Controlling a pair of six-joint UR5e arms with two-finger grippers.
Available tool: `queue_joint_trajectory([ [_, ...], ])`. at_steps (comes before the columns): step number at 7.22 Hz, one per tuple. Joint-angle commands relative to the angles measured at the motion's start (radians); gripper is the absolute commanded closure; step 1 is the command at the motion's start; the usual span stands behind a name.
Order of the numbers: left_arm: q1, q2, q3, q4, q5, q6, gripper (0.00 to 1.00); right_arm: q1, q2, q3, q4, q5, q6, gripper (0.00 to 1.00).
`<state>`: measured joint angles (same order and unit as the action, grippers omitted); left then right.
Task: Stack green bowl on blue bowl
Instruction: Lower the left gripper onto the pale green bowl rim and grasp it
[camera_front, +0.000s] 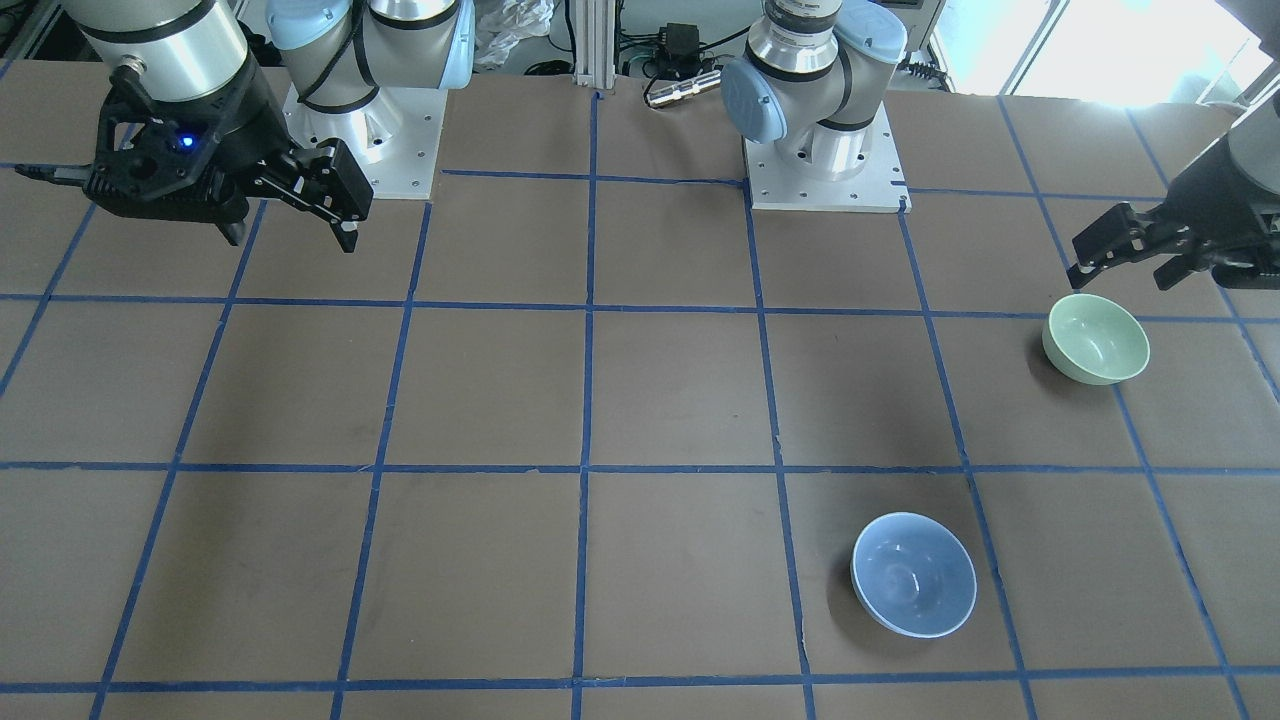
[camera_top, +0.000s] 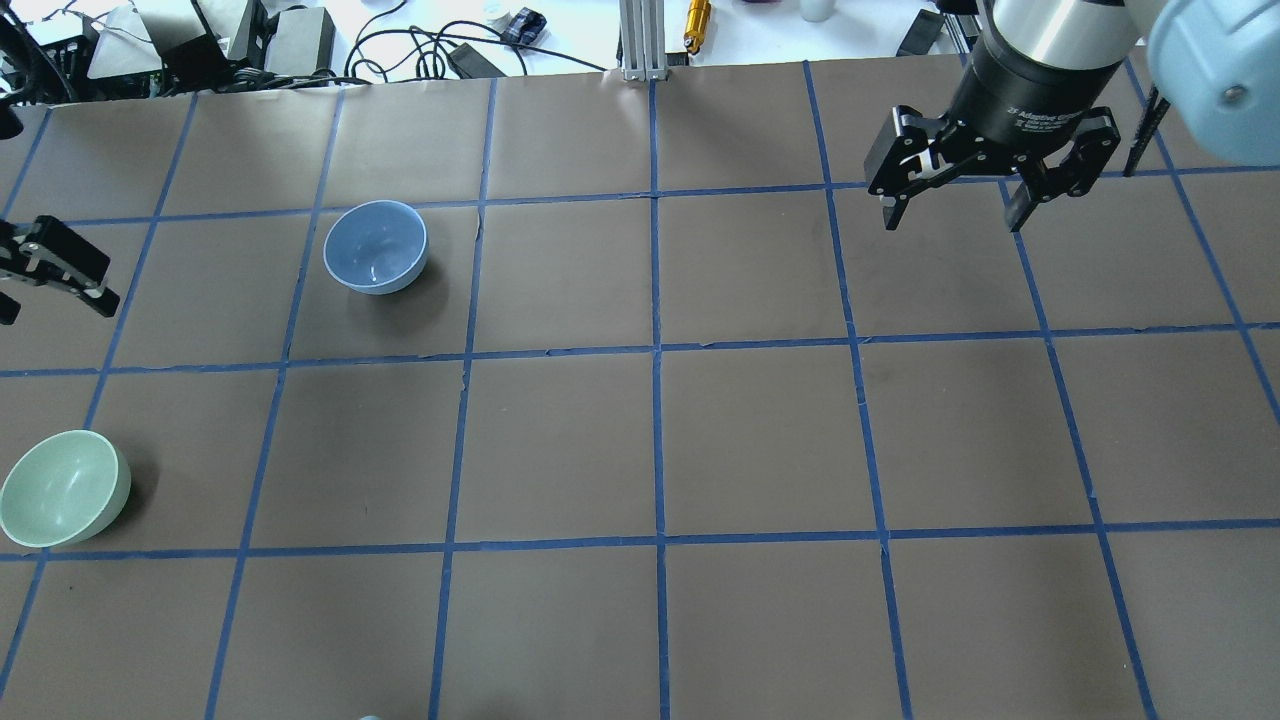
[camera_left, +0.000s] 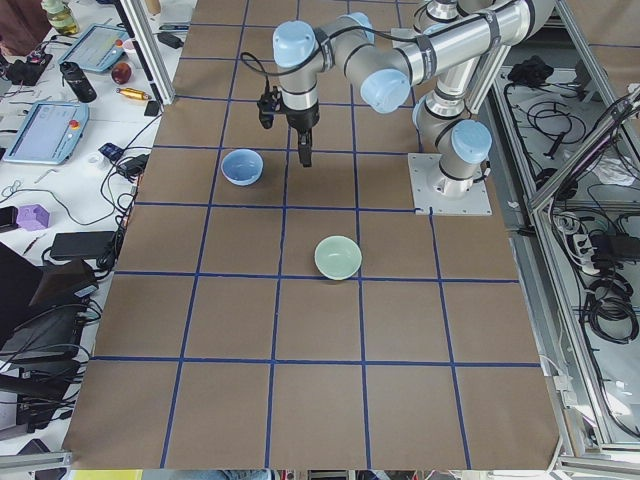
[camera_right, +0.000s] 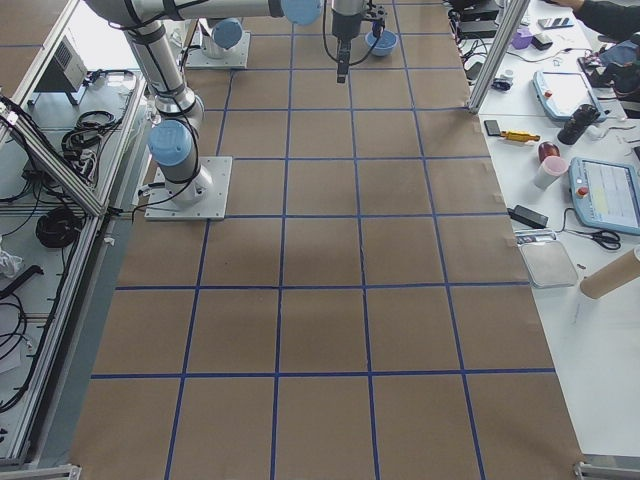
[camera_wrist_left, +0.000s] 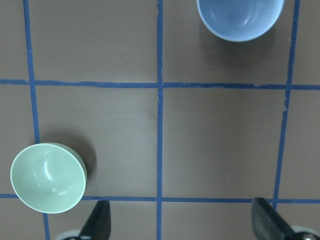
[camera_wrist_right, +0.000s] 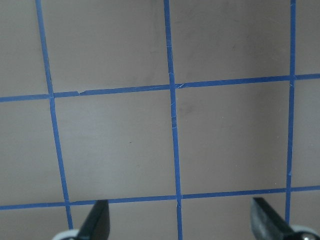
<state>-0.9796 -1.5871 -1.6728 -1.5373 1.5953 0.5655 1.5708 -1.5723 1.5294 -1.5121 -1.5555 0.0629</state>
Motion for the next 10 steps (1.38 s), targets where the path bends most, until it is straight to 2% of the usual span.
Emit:
queue_joint_trajectory([
  [1, 0.184, -0.042, -0.091, 0.115, 0.0, 0.198, 0.0, 0.0, 0.0, 0.0, 0.0, 0.0, 0.0, 0.0],
  [2, 0.272, -0.069, -0.123, 0.187, 0.0, 0.287, 0.0, 0.0, 0.0, 0.0, 0.001, 0.0, 0.0, 0.0],
  [4, 0.358, -0.144, -0.146, 0.293, -0.003, 0.39, 0.0, 0.0, 0.0, 0.0, 0.001, 0.0, 0.0, 0.0],
  [6, 0.375, -0.223, -0.16, 0.394, 0.0, 0.431, 0.0, 0.0, 0.0, 0.001, 0.001, 0.0, 0.0, 0.0],
  [8, 0.384, -0.28, -0.166, 0.436, -0.005, 0.45, 0.0, 0.0, 0.0, 0.001, 0.001, 0.0, 0.0, 0.0],
  [10, 0.384, -0.289, -0.2, 0.47, -0.008, 0.452, 0.04, 0.0, 0.0, 0.0, 0.0, 0.0, 0.0, 0.0],
])
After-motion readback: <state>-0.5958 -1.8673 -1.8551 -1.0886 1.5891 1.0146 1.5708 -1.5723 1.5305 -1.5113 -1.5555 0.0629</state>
